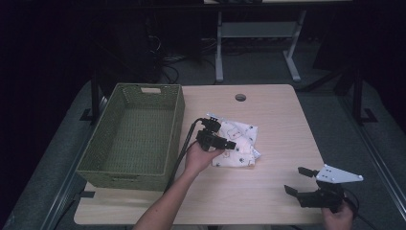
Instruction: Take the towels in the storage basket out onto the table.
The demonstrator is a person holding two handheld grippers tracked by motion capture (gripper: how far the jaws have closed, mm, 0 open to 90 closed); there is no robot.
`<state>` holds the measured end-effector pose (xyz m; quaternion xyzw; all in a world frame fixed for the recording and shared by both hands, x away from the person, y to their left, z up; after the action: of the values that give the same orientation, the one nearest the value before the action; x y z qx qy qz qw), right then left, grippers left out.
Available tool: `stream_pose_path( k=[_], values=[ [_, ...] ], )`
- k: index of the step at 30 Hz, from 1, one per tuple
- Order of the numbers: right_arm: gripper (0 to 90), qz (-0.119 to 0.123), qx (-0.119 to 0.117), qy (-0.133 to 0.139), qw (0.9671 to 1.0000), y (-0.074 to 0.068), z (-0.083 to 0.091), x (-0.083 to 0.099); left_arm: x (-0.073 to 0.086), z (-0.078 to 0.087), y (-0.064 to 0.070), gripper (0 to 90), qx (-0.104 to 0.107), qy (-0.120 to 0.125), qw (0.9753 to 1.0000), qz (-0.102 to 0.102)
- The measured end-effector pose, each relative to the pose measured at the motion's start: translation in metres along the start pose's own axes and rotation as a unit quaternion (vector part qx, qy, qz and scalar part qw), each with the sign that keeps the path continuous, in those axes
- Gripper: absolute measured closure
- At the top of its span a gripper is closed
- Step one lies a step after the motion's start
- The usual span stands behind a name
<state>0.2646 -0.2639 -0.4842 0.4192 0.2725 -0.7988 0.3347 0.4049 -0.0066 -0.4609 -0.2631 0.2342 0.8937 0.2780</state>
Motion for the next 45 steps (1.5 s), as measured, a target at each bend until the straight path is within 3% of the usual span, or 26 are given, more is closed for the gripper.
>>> stream_pose_path(
  k=[9, 16, 29, 35, 45],
  values=[
    [14.0, 0.002, 0.001, -0.003, 1.0000, 0.000, -0.001, 0.000, 0.006, 0.010, 0.001, 48.2, 0.006, 0.014, 0.9998, -0.009],
    [14.0, 0.002, 0.001, -0.005, 1.0000, -0.001, -0.001, 0.000, 0.012, 0.017, 0.005, 43.9, 0.009, 0.015, 0.9993, -0.033],
    [14.0, 0.005, 0.005, -0.009, 0.9999, 0.000, -0.003, 0.000, 0.027, 0.033, 0.014, 37.0, 0.037, 0.018, 0.9971, -0.064],
    [14.0, 0.005, 0.006, -0.012, 0.9999, 0.001, -0.003, 0.000, 0.034, 0.039, 0.016, 35.6, 0.058, 0.025, 0.9961, -0.061],
    [14.0, 0.003, 0.008, -0.019, 0.9998, 0.002, -0.004, 0.001, 0.047, 0.051, 0.017, 34.3, 0.068, 0.031, 0.9951, -0.065]
  ],
)
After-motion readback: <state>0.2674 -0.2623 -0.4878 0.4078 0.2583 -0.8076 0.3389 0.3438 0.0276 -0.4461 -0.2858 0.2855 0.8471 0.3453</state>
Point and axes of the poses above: each handheld gripper's, and its own axes: z roughly backward along the jaws, x roughly out of its underside, y roughly to its right, the point moved 7 cm from there along -z, roughly forward along the jaws, and after that the axes turned 9 degrees about -x, right-handed, at the moved point
